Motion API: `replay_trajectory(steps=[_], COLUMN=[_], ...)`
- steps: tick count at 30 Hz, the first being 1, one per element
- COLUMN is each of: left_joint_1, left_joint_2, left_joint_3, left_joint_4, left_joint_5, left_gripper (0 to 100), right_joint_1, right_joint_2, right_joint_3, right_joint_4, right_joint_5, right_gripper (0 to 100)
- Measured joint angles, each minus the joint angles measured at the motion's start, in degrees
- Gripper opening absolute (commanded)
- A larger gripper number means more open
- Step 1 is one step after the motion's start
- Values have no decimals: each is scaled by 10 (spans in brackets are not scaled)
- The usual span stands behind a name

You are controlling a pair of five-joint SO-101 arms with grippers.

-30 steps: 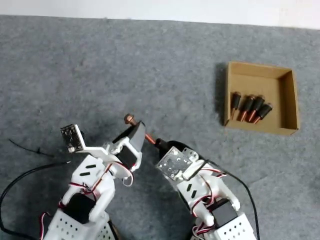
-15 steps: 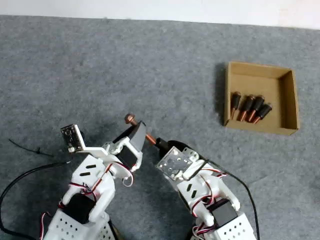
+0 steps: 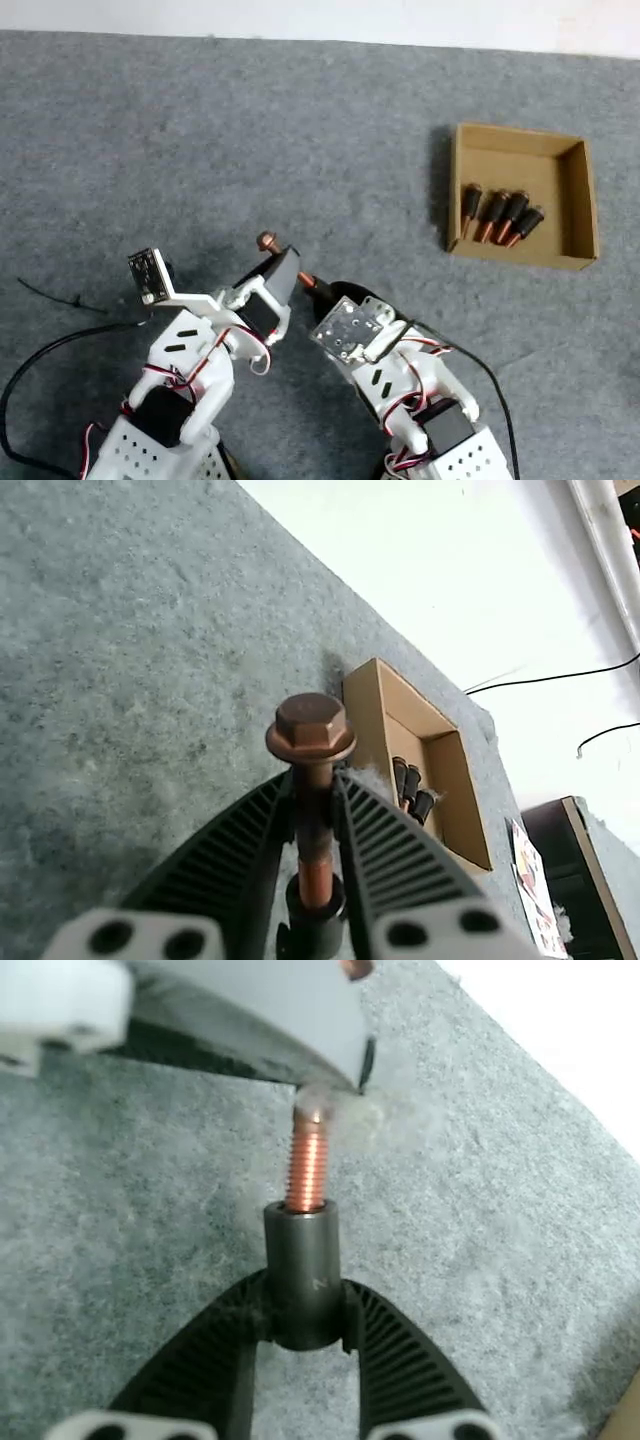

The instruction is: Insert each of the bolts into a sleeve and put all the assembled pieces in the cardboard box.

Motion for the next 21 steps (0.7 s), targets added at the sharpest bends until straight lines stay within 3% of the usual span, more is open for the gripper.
replay_trajectory(steps=[7, 14, 16, 21], left_joint_1=[42, 71, 71, 65], left_joint_2=[-7, -7, -7, -6], left_joint_3=[-4, -7, -7, -6], left_joint_4=[73, 90, 97, 128], left_joint_5=[-32, -69, -69, -70], left_gripper=[4, 28, 130, 492], right_joint_1=[9, 10, 10, 18], right_joint_2=[1, 1, 1, 1], right_joint_3=[0, 0, 0, 0], right_joint_4=[0, -1, -1, -1], right_joint_5=[1, 1, 1, 1], right_gripper=[5, 5, 5, 5])
